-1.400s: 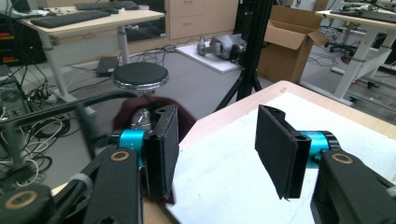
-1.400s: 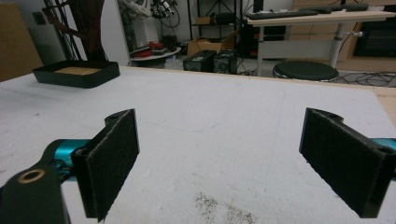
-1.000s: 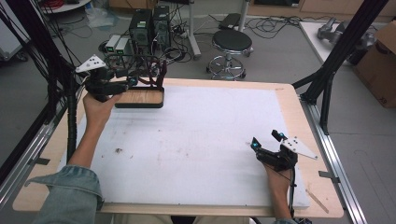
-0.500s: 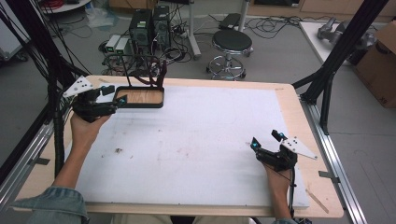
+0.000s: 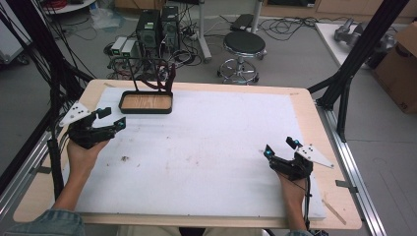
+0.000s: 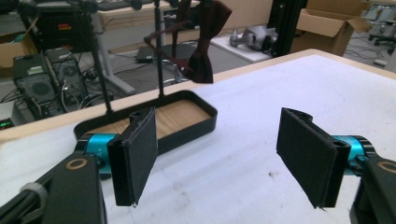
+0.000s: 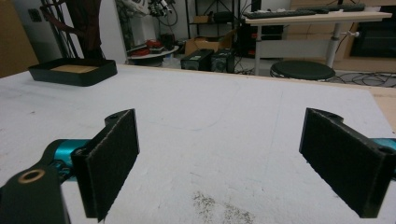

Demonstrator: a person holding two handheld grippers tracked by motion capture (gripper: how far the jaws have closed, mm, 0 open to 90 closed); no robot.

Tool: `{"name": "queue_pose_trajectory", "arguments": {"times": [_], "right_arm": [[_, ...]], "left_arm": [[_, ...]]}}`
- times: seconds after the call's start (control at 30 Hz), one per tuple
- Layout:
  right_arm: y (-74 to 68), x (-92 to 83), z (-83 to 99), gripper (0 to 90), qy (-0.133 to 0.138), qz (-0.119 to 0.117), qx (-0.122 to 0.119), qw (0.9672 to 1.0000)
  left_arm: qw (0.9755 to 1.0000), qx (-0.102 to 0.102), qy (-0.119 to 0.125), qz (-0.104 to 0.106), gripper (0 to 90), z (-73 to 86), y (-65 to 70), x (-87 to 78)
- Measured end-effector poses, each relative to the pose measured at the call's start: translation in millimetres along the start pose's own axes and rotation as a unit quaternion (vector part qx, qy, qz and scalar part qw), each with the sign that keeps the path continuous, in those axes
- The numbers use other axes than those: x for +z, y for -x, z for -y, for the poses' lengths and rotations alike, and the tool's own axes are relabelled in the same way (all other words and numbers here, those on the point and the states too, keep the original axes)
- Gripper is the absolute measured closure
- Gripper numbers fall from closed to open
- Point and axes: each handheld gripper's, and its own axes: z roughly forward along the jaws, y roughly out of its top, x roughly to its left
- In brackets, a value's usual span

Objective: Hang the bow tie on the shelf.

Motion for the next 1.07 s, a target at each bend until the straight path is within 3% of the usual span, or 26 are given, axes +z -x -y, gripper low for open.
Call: {"name": "queue_pose_trajectory", "arguments": {"times": [0.13, 0.37, 0.57, 0.73, 1.07], "right_arm": [[-0.2, -0.1, 0.0, 11.2, -0.001, -0.001, 0.001, 1.0000], [-0.9, -0.1, 0.1, 11.2, -0.004, -0.001, 0.003, 1.0000], [-0.8, 0.6, 0.1, 11.2, -0.004, -0.001, -0.003, 1.0000], [-0.7, 0.7, 0.0, 11.2, -0.004, -0.002, -0.002, 1.0000], [-0.6, 1.0, -0.2, 11.2, -0.004, -0.002, -0.002, 1.0000]], "left_arm": [[0.9999, -0.003, -0.003, -0.011, 27.8, 12.0, 2.5, -7.7], [0.9988, 0.019, -0.032, -0.031, 25.5, 36.5, 12.1, -11.2], [0.9976, 0.028, -0.056, -0.029, 24.9, 53.2, 21.2, -6.7], [0.9971, 0.011, -0.070, -0.027, 24.6, 64.1, 19.4, -1.3], [0.9967, 0.009, -0.076, -0.028, 24.4, 70.2, 18.9, 1.5]]}}
